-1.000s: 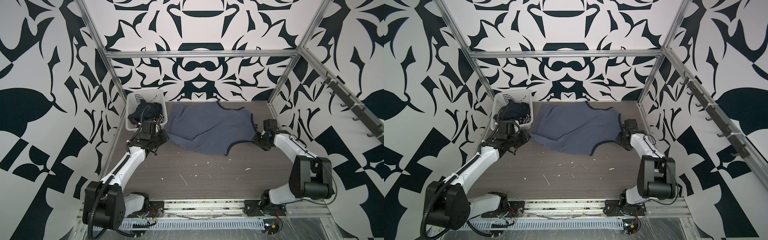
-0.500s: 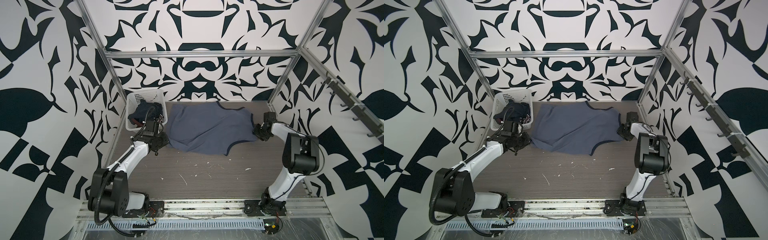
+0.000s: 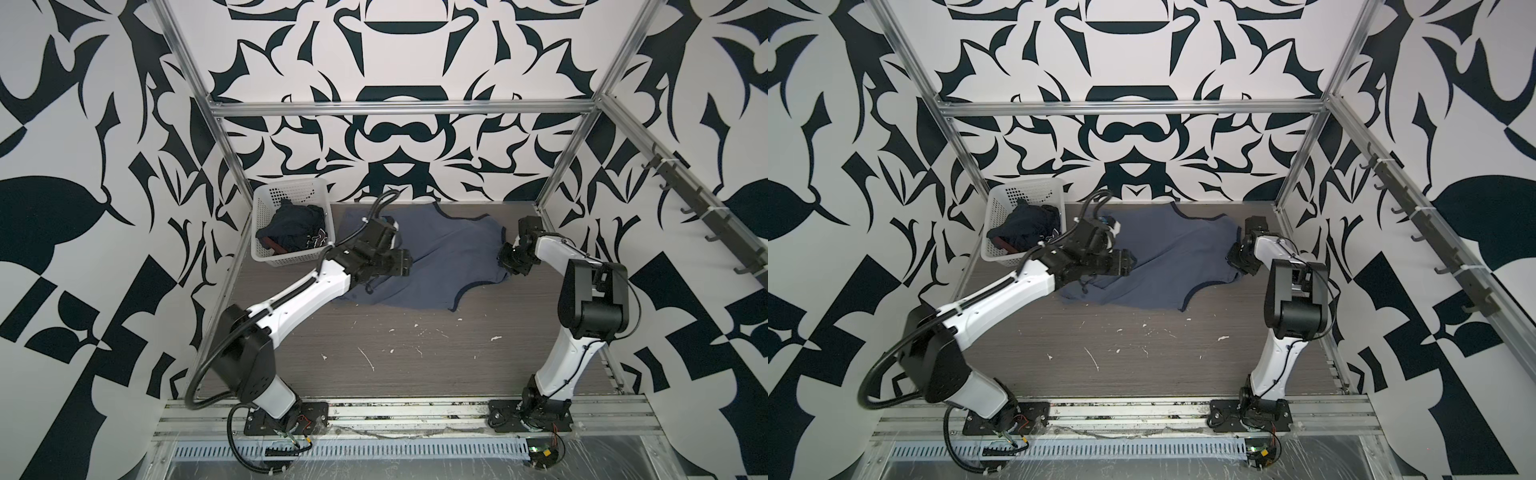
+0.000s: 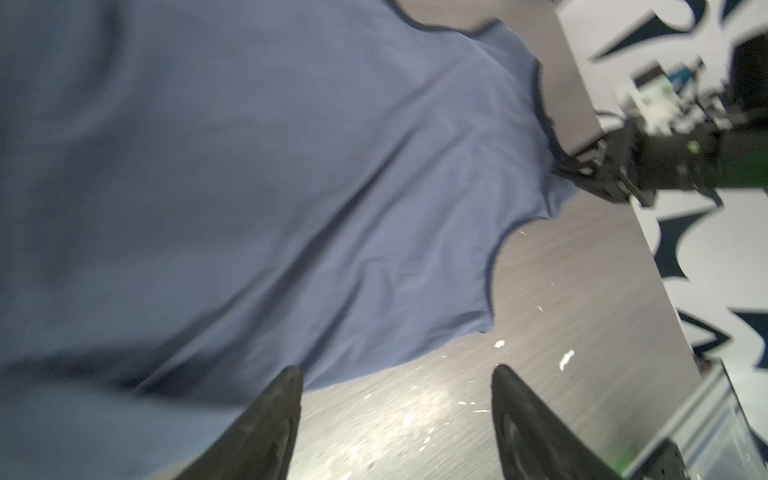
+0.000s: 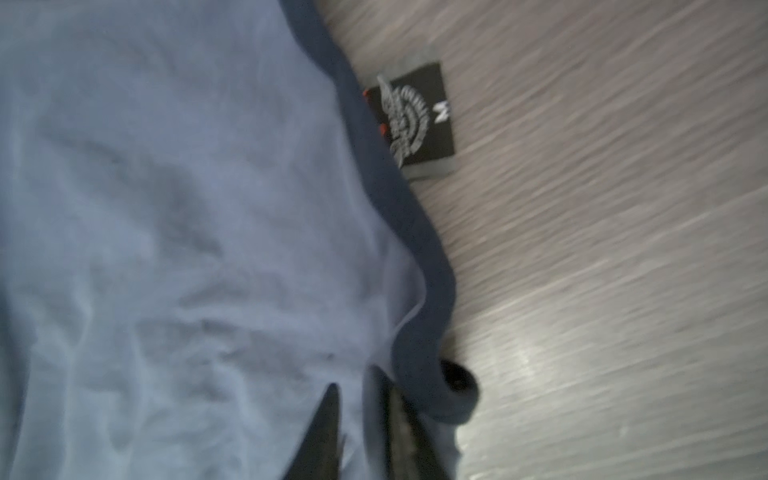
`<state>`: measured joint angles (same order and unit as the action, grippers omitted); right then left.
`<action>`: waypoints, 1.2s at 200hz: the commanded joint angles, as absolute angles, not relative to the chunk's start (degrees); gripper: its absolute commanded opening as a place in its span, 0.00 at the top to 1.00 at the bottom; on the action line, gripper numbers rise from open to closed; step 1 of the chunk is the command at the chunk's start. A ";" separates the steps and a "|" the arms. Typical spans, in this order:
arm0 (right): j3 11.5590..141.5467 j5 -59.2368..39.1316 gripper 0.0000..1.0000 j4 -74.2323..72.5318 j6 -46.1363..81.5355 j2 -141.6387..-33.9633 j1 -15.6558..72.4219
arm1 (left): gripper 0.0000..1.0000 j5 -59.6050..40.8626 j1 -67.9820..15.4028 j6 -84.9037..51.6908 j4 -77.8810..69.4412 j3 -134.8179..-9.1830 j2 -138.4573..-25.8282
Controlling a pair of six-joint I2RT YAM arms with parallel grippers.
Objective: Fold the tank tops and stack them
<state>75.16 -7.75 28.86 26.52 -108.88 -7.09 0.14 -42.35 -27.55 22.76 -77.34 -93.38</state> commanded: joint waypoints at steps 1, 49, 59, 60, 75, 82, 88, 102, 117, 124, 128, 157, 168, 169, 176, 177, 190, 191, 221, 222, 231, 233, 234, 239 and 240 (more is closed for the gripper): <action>75.91 -6.90 0.62 31.49 25.96 -106.96 -7.29 | 0.23 -7.24 -44.61 -26.01 16.10 -81.66 -100.41; 74.10 -4.42 0.53 32.35 26.35 -106.77 -8.30 | 0.20 -10.37 -47.99 -25.79 8.62 -91.10 -113.20; 74.50 -5.09 0.56 32.41 26.25 -107.83 -8.26 | 0.20 -10.82 -48.07 -25.84 7.90 -92.43 -115.22; 74.51 -5.18 0.57 32.42 26.26 -107.97 -8.26 | 0.20 -10.90 -48.07 -25.84 7.82 -92.58 -115.44; 75.23 -6.50 0.67 32.38 26.11 -109.02 -8.31 | 0.19 -11.55 -48.38 -25.28 6.87 -94.38 -118.32; 75.52 -6.97 0.75 32.49 26.07 -108.96 -8.24 | 0.19 -11.67 -48.58 -24.82 6.50 -94.94 -119.34; 75.66 -6.75 0.82 32.87 25.93 -108.62 -8.15 | 0.19 -11.77 -48.73 -24.30 5.62 -95.09 -120.12; 76.29 -7.79 0.91 33.87 25.73 -107.16 -7.97 | 0.18 -12.24 -49.03 -23.25 3.17 -95.18 -121.62; 77.48 -9.46 0.97 35.16 25.43 -106.03 -7.64 | 0.17 -12.58 -49.45 -21.10 -0.32 -95.51 -123.59; 78.54 -10.48 0.98 36.07 25.28 -106.01 -7.47 | 0.17 -12.97 -49.72 -20.16 -1.93 -96.19 -125.07; 79.39 -11.21 0.99 36.74 25.10 -106.19 -7.38 | 0.17 -13.22 -49.81 -19.62 -2.43 -96.95 -125.88; 87.35 -13.67 1.00 41.96 23.43 -109.48 -6.35 | 0.17 -15.75 -50.12 -17.85 -10.25 -100.42 -131.80; 90.05 -14.34 1.00 43.62 22.94 -111.14 -6.20 | 0.18 -17.36 -50.27 -17.76 -12.05 -102.62 -134.28; 90.29 -14.38 1.00 43.74 22.90 -111.29 -6.22 | 0.18 -17.51 -50.27 -17.75 -12.09 -102.90 -134.55; 91.66 -14.79 1.00 44.48 22.82 -112.13 -6.02 | 0.19 -18.24 -50.36 -17.67 -12.20 -104.99 -136.34; 91.84 -14.87 1.00 44.56 22.79 -112.27 -6.04 | 0.20 -18.21 -50.40 -17.67 -12.21 -105.27 -136.59; 93.76 -15.57 1.00 45.39 22.76 -113.47 -5.89 | 0.22 -18.60 -50.83 -17.77 -12.47 -108.96 -139.74; 93.90 -15.65 1.00 45.37 22.76 -113.51 -5.89 | 0.22 -18.66 -50.86 -17.76 -12.52 -109.24 -139.92; 96.68 -16.70 1.00 45.94 23.02 -115.15 -5.63 | 0.24 -15.95 -52.03 -18.01 -12.12 -116.30 -145.65; 96.72 -16.74 1.00 46.00 23.02 -115.19 -5.63 | 0.24 -15.84 -52.03 -18.10 -12.12 -116.60 -145.82; 97.32 -16.91 1.00 46.28 22.99 -115.55 -5.57 | 0.25 -14.31 -52.03 -18.19 -11.66 -118.47 -147.30; 97.42 -16.96 1.00 46.31 22.95 -115.64 -5.54 | 0.25 -13.90 -52.10 -18.13 -11.44 -118.87 -147.68; 97.49 -16.96 1.00 46.32 22.90 -115.70 -5.58 | 0.26 -13.76 -52.11 -18.12 -11.30 -119.25 -147.80; 97.71 -17.03 1.00 46.46 22.86 -115.82 -5.54 | 0.27 -13.11 -52.12 -17.99 -10.54 -120.59 -148.72; 97.72 -17.04 1.00 46.48 22.85 -115.83 -5.54 | 0.27 -13.10 -52.12 -17.96 -10.41 -120.85 -148.84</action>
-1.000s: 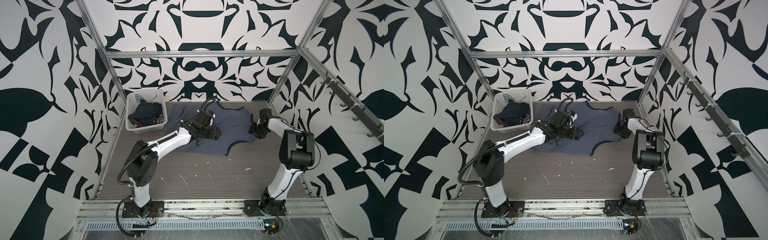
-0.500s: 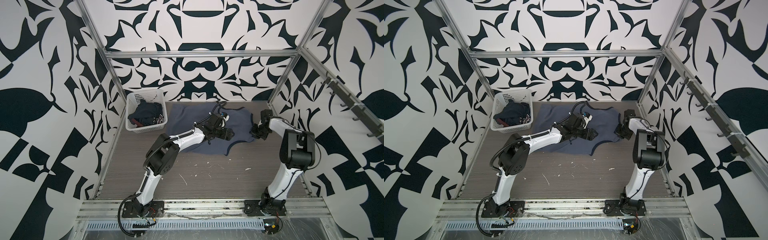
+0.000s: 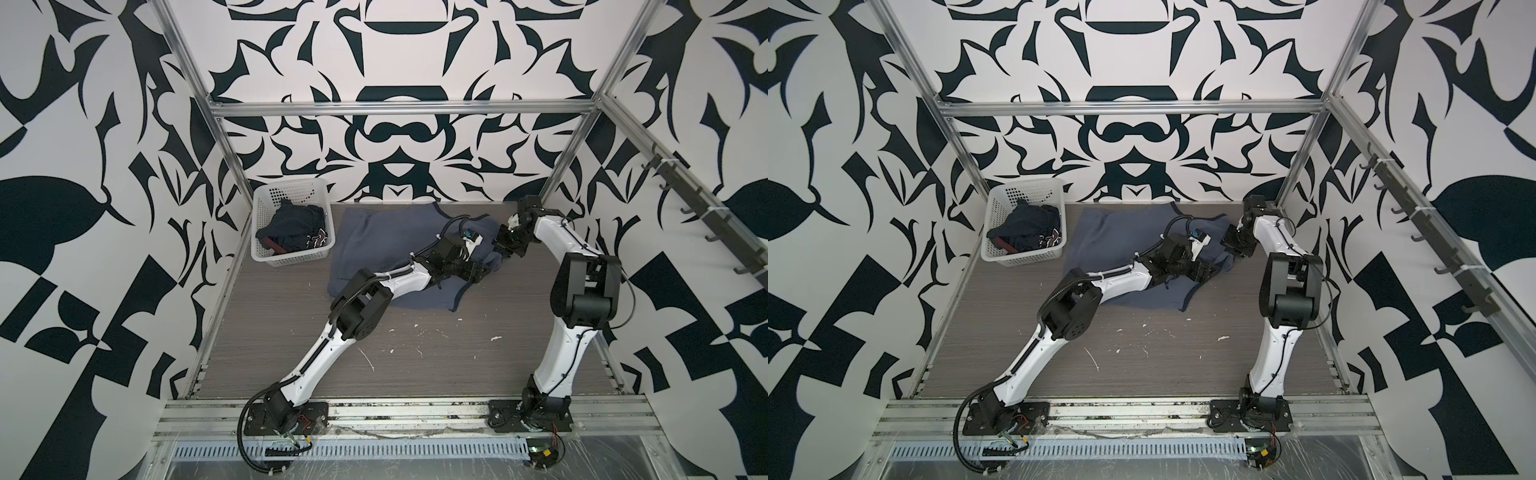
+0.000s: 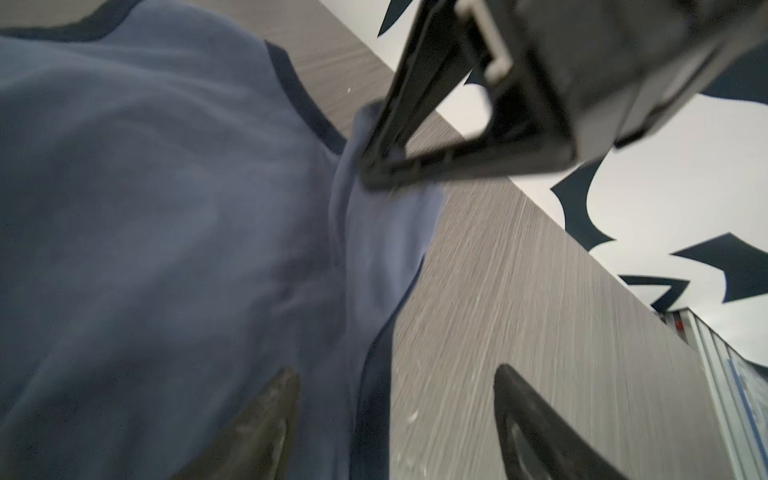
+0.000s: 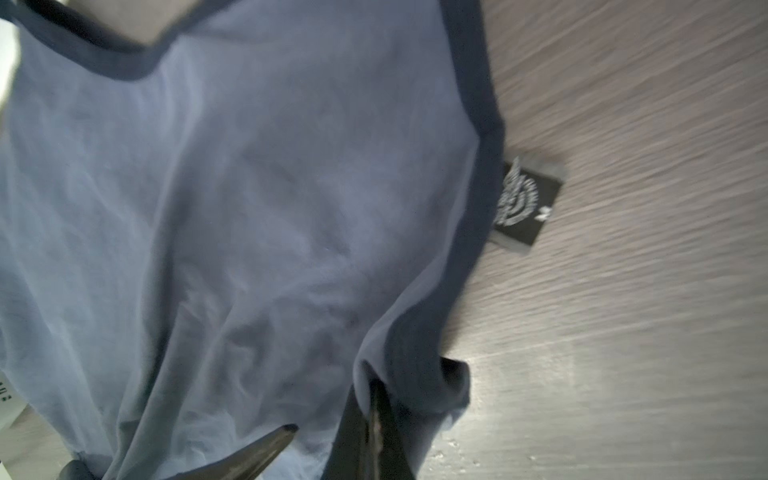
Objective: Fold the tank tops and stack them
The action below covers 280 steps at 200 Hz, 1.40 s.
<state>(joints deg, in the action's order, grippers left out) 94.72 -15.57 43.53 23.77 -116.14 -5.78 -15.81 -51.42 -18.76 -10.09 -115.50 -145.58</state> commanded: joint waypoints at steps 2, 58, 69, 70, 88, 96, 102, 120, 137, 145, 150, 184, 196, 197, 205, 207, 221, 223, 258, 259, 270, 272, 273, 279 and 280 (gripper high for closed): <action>97.82 -17.03 1.00 46.38 22.92 -115.84 -5.54 | 0.28 -12.86 -52.12 -17.92 -10.10 -121.38 -149.21; 100.06 -18.25 0.99 46.71 22.24 -117.48 -5.55 | 0.46 -11.99 -52.12 -19.65 -7.98 -131.18 -156.16; 100.69 -18.37 0.98 46.93 22.15 -117.84 -5.54 | 0.53 -11.63 -52.12 -20.09 -7.63 -132.73 -157.06; 100.71 -18.37 0.98 46.89 22.15 -117.85 -5.54 | 0.55 -11.53 -52.12 -20.11 -7.60 -132.90 -157.15; 101.15 -18.33 0.93 46.85 22.13 -117.84 -5.67 | 0.72 -10.05 -52.04 -21.26 -7.08 -134.79 -158.32; 101.18 -18.22 0.87 46.71 22.13 -117.58 -5.76 | 0.77 -9.74 -51.88 -22.01 -7.51 -134.96 -158.47; 100.95 -18.28 0.82 46.57 21.96 -117.16 -5.84 | 0.81 -9.66 -51.77 -22.77 -7.87 -134.91 -158.44; 97.65 -17.35 0.67 43.87 21.77 -113.47 -6.32 | 0.97 -9.60 -51.17 -25.33 -8.24 -134.55 -157.71; 89.06 -15.71 0.59 36.04 23.33 -106.21 -7.01 | 1.00 -9.62 -50.33 -28.30 -9.61 -131.39 -155.15; 84.35 -14.55 0.58 31.59 23.91 -102.82 -7.21 | 1.00 -9.69 -49.81 -29.59 -10.39 -129.09 -153.43; 81.55 -13.45 0.58 29.02 24.13 -100.69 -7.24 | 1.00 -9.95 -49.47 -30.37 -10.77 -127.67 -152.26; 61.31 -12.66 0.60 10.54 25.36 -91.21 -6.70 | 1.00 -12.26 -47.50 -31.95 -8.02 -119.17 -144.03; 55.23 -12.84 0.60 2.92 24.29 -88.73 -5.08 | 1.00 -12.61 -46.71 -32.08 -5.93 -115.95 -141.14; 54.77 -12.92 0.60 2.29 24.14 -88.53 -4.91 | 1.00 -12.68 -46.65 -32.08 -5.73 -115.67 -140.97; 51.77 -12.98 0.60 -1.84 22.65 -87.30 -3.02 | 1.00 -13.42 -46.03 -31.99 -3.77 -113.94 -138.98; 51.18 -12.93 0.61 -2.53 22.27 -87.17 -2.47 | 1.00 -13.62 -45.81 -31.99 -3.16 -113.56 -138.44; 48.78 -11.44 0.61 -4.37 17.74 -86.16 1.41 | 1.00 -15.14 -44.56 -31.99 0.33 -110.27 -135.18; 48.60 -11.14 0.61 -4.39 17.18 -86.18 1.87 | 1.00 -15.47 -44.32 -31.99 0.83 -109.79 -134.67; 41.98 -13.21 0.61 -13.44 10.67 -82.48 7.11 | 1.00 -17.79 -41.23 -31.03 13.03 -100.26 -124.82; 41.78 -13.33 0.61 -13.79 10.52 -82.37 7.33 | 1.00 -17.69 -41.14 -31.03 13.33 -99.97 -124.46; 40.16 -13.89 0.61 -16.42 8.51 -80.73 9.97 | 1.00 -18.10 -40.24 -30.98 15.80 -96.04 -120.86; 39.81 -13.89 0.61 -16.89 8.06 -80.52 10.58 | 1.00 -18.21 -40.08 -30.95 16.23 -95.46 -120.26; 39.64 -13.89 0.61 -17.10 7.77 -80.38 10.91 | 1.00 -18.34 -39.99 -30.90 16.33 -95.11 -119.98; 38.60 -13.51 0.61 -18.55 6.20 -79.49 12.74 | 1.00 -18.49 -39.70 -30.62 17.18 -93.21 -118.04; 38.37 -13.44 0.61 -18.81 5.91 -79.39 13.01 | 1.00 -18.47 -39.67 -30.56 17.33 -93.01 -117.77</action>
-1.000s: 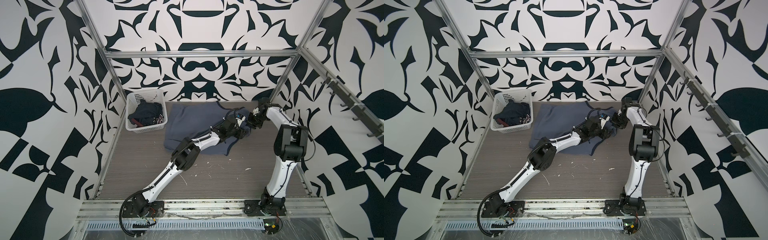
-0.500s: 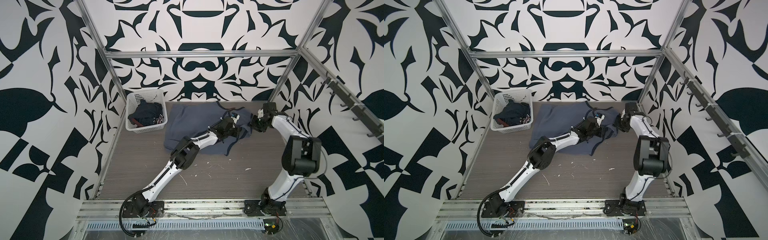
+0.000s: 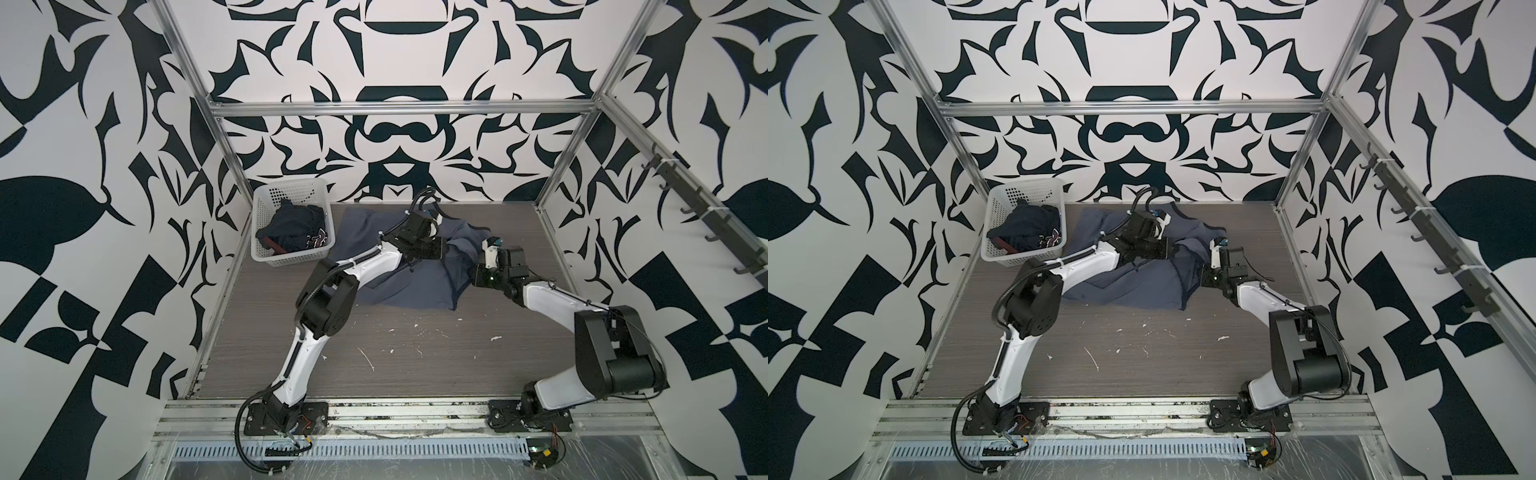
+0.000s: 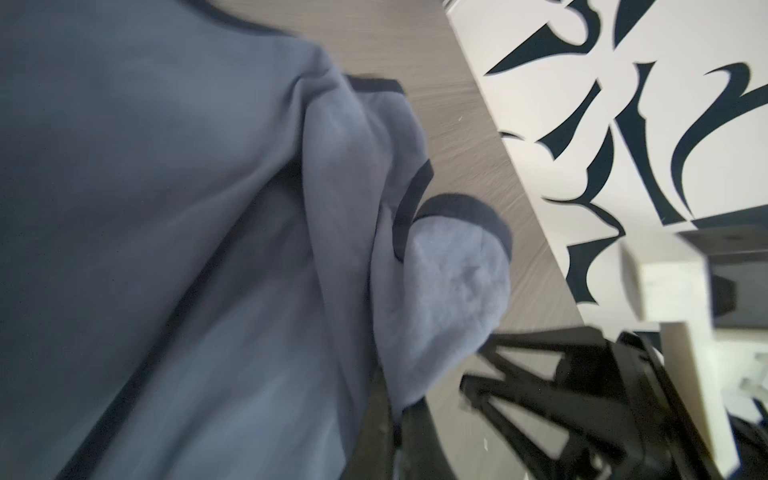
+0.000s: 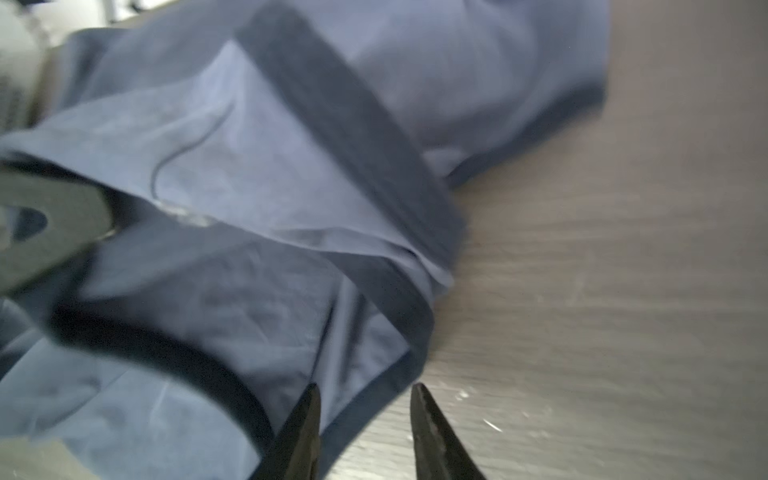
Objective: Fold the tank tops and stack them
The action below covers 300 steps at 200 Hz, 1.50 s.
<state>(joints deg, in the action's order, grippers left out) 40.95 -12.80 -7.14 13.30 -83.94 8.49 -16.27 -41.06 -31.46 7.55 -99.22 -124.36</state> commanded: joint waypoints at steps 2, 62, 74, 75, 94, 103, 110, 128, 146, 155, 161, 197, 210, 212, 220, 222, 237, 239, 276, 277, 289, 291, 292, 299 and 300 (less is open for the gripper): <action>37.98 -13.27 0.61 -19.36 5.39 -79.08 13.58 | 1.00 -18.46 -39.58 -30.45 17.56 -92.38 -117.22; 34.71 -19.04 0.64 -26.75 -5.06 -75.02 20.05 | 1.00 -21.26 -39.05 -28.04 19.17 -83.55 -109.56; 35.03 -17.95 0.65 -26.38 -7.10 -75.62 21.05 | 1.00 -21.82 -38.77 -28.04 18.94 -83.47 -109.51; 35.01 -17.76 0.65 -26.51 -7.20 -75.69 21.11 | 1.00 -21.85 -38.77 -28.04 18.87 -83.44 -109.51; 35.26 -14.85 0.65 -27.35 -9.04 -77.41 21.68 | 1.00 -22.32 -38.51 -28.27 18.41 -83.49 -109.59; 35.58 -13.52 0.65 -27.64 -10.42 -78.26 22.26 | 1.00 -22.60 -38.41 -28.45 18.18 -83.50 -109.56; 35.67 -12.80 0.65 -28.63 -11.48 -79.05 22.76 | 1.00 -22.76 -38.41 -28.71 17.95 -83.50 -109.60; 35.98 -11.01 0.64 -31.97 -13.08 -81.31 23.63 | 1.00 -23.72 -38.41 -29.76 17.20 -83.38 -109.60; 36.94 -8.85 0.63 -34.40 -14.67 -84.09 24.23 | 1.00 -24.38 -38.41 -30.56 16.69 -83.10 -109.54; 37.82 -7.91 0.62 -34.71 -15.89 -85.61 24.54 | 1.00 -24.51 -38.41 -31.00 16.44 -82.89 -109.47; 38.38 -7.42 0.62 -34.75 -16.64 -86.70 24.64 | 1.00 -24.67 -38.41 -31.26 16.22 -82.73 -109.35; 39.63 -3.29 0.62 -38.93 -18.81 -90.81 24.96 | 1.00 -25.16 -38.41 -31.82 16.26 -82.70 -109.47; 40.78 -2.39 0.62 -38.37 -19.35 -91.69 25.02 | 1.00 -25.30 -38.41 -31.98 16.34 -82.71 -109.60; 40.91 -2.33 0.62 -38.27 -19.54 -91.83 24.97 | 1.00 -25.35 -38.41 -31.99 16.28 -82.75 -109.60; 41.38 -2.07 0.62 -38.21 -20.00 -92.59 25.04 | 1.00 -25.50 -38.41 -32.08 16.22 -82.72 -109.60; 41.46 -2.03 0.62 -38.23 -20.14 -92.78 25.05 | 1.00 -25.49 -38.36 -32.12 16.16 -82.71 -109.60; 41.90 -1.74 0.61 -38.23 -21.48 -94.01 25.21 | 1.00 -25.58 -38.41 -32.41 16.08 -82.87 -109.63; 41.92 -1.64 0.61 -38.30 -21.59 -94.15 25.22 | 1.00 -25.60 -38.41 -32.43 16.08 -82.92 -109.67; 41.75 -0.24 0.59 -39.20 -24.06 -95.35 25.90 | 1.00 -26.06 -38.41 -33.28 16.00 -83.41 -110.08; 41.70 -0.21 0.58 -39.20 -24.11 -95.36 25.96 | 1.00 -26.08 -38.41 -33.34 16.00 -83.41 -110.10; 41.57 0.06 0.57 -39.20 -25.05 -95.60 26.34 | 1.00 -26.21 -38.41 -33.81 15.84 -83.43 -110.12; 41.51 0.17 0.56 -39.20 -25.20 -95.69 26.38 | 1.00 -26.33 -38.41 -33.90 15.83 -83.48 -110.17; 41.50 0.26 0.56 -39.24 -25.21 -95.70 26.46 | 1.00 -26.35 -38.41 -33.91 15.82 -83.44 -110.19; 41.41 0.97 0.55 -39.55 -25.72 -96.09 26.65 | 1.00 -26.47 -38.41 -34.10 15.91 -83.65 -110.26; 41.40 1.10 0.55 -39.60 -25.82 -96.16 26.73 | 1.00 -26.46 -38.41 -34.14 15.91 -83.66 -110.28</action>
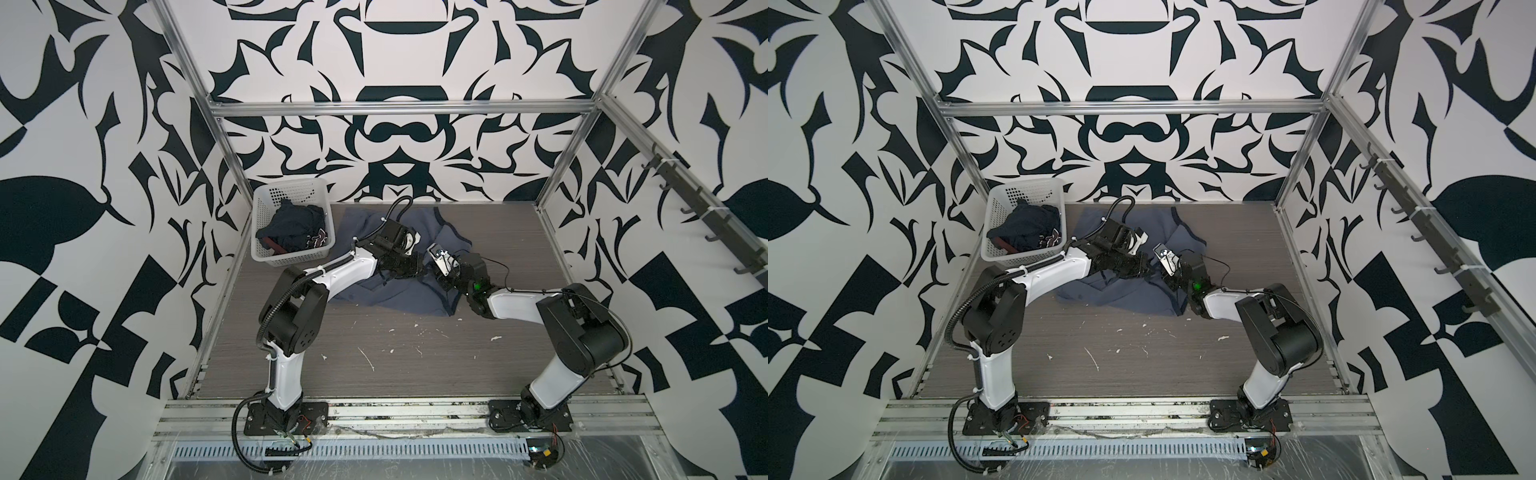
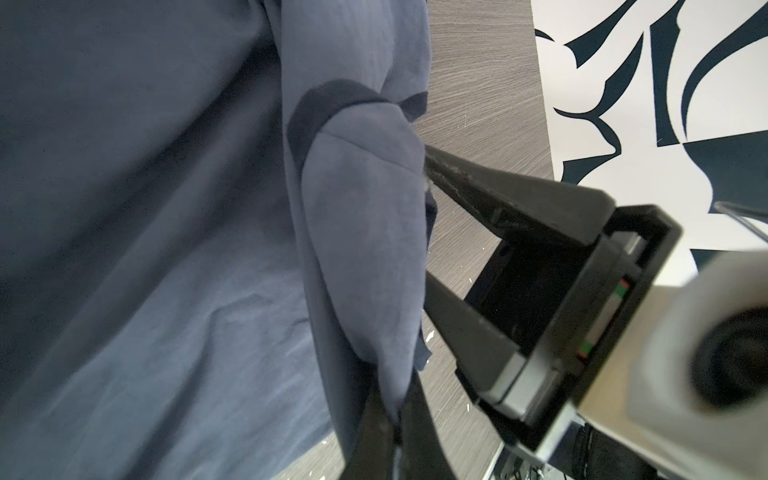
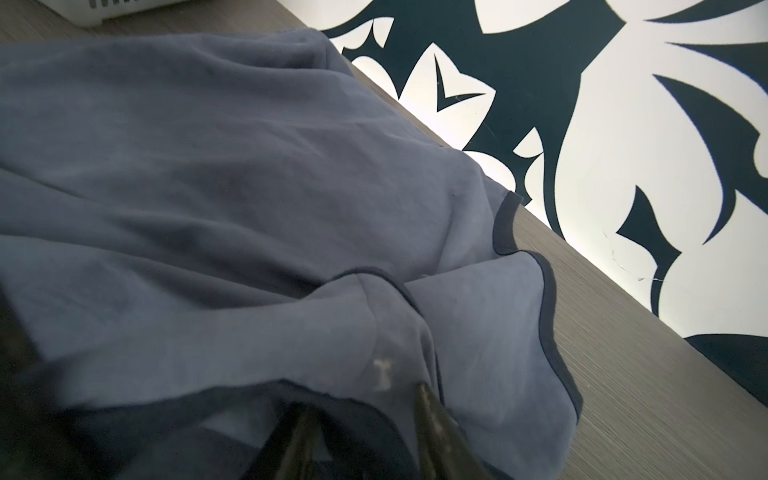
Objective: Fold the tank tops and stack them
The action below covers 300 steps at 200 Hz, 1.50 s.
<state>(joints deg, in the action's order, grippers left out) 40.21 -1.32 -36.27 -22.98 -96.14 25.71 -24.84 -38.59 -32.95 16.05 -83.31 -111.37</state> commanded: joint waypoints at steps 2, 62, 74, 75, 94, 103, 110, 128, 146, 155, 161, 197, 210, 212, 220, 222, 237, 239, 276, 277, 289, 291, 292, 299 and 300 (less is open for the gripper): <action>41.44 1.42 0.55 -39.74 -25.90 -96.35 26.83 | 1.00 -26.52 -38.41 -34.18 15.91 -83.73 -110.30; 42.55 9.12 0.50 -46.91 -28.44 -100.38 28.49 | 1.00 -27.45 -38.41 -36.00 15.73 -84.39 -110.37; 42.02 8.46 0.51 -47.14 -27.82 -98.81 28.56 | 1.00 -26.65 -38.32 -36.21 16.20 -84.35 -110.37; 42.01 8.32 0.51 -47.08 -27.80 -98.67 28.56 | 1.00 -26.60 -38.32 -36.21 16.27 -84.36 -110.38; 41.61 7.13 0.55 -44.59 -27.02 -95.74 28.56 | 1.00 -26.42 -37.97 -37.03 16.79 -84.21 -110.69; 41.03 7.40 0.55 -44.96 -27.07 -94.90 28.55 | 1.00 -26.43 -37.88 -37.48 16.62 -84.05 -110.74; 40.63 7.76 0.56 -45.26 -27.24 -94.33 28.55 | 1.00 -26.26 -37.79 -37.69 16.61 -84.07 -110.82; 39.54 7.85 0.57 -45.01 -27.70 -92.68 28.52 | 1.00 -26.11 -37.62 -38.18 16.59 -84.14 -111.00; 38.39 6.57 0.58 -43.93 -27.61 -90.91 28.56 | 1.00 -26.27 -37.27 -38.74 16.61 -84.41 -111.17; 37.75 6.24 0.59 -43.43 -27.32 -90.24 28.55 | 1.00 -26.30 -37.13 -38.85 16.68 -84.63 -111.31; 37.41 6.55 0.59 -43.42 -27.12 -89.94 28.54 | 1.00 -26.43 -37.09 -38.85 16.61 -84.90 -111.27; 37.17 4.48 0.64 -40.65 -26.37 -88.24 28.54 | 1.00 -26.81 -37.09 -38.94 17.31 -85.89 -111.61; 36.76 2.72 0.66 -38.22 -25.99 -87.18 28.56 | 1.00 -27.14 -37.09 -39.18 17.31 -86.13 -111.71; 36.57 2.57 0.66 -38.10 -25.94 -87.12 28.50 | 1.00 -27.11 -37.09 -39.28 17.31 -86.18 -111.75; 35.72 1.85 0.66 -38.42 -25.59 -86.68 28.50 | 1.00 -27.35 -37.09 -39.50 17.18 -86.37 -111.80; 35.45 1.78 0.66 -38.63 -25.65 -86.60 28.55 | 1.00 -27.36 -37.09 -39.58 17.15 -86.39 -111.80; 34.13 1.56 0.65 -40.07 -25.24 -86.49 28.55 | 1.00 -27.65 -37.09 -40.04 16.88 -86.81 -111.96; 34.04 1.51 0.65 -40.14 -25.29 -86.46 28.56 | 1.00 -27.57 -37.09 -40.07 16.88 -86.87 -112.04; 34.75 1.55 0.67 -39.95 -24.84 -87.08 28.30 | 1.00 -27.99 -37.08 -39.90 17.70 -88.03 -112.48; 34.78 1.52 0.67 -39.97 -24.81 -87.13 28.26 | 1.00 -27.97 -37.08 -39.90 17.73 -88.05 -112.44; 35.40 0.68 0.67 -40.01 -24.42 -87.73 27.79 | 1.00 -27.86 -37.00 -39.90 17.99 -88.07 -112.47; 35.59 0.52 0.67 -39.95 -24.39 -87.83 27.84 | 1.00 -27.93 -37.00 -39.90 18.01 -88.09 -112.45; 35.68 0.48 0.67 -39.88 -24.45 -87.86 27.85 | 1.00 -27.94 -37.00 -39.95 17.93 -88.08 -112.47; 36.37 0.18 0.68 -39.45 -24.81 -88.38 27.85 | 1.00 -28.08 -36.94 -40.14 17.92 -88.07 -112.46; 36.47 0.18 0.68 -39.41 -24.93 -88.44 27.81 | 1.00 -28.06 -36.93 -40.15 17.93 -88.07 -112.44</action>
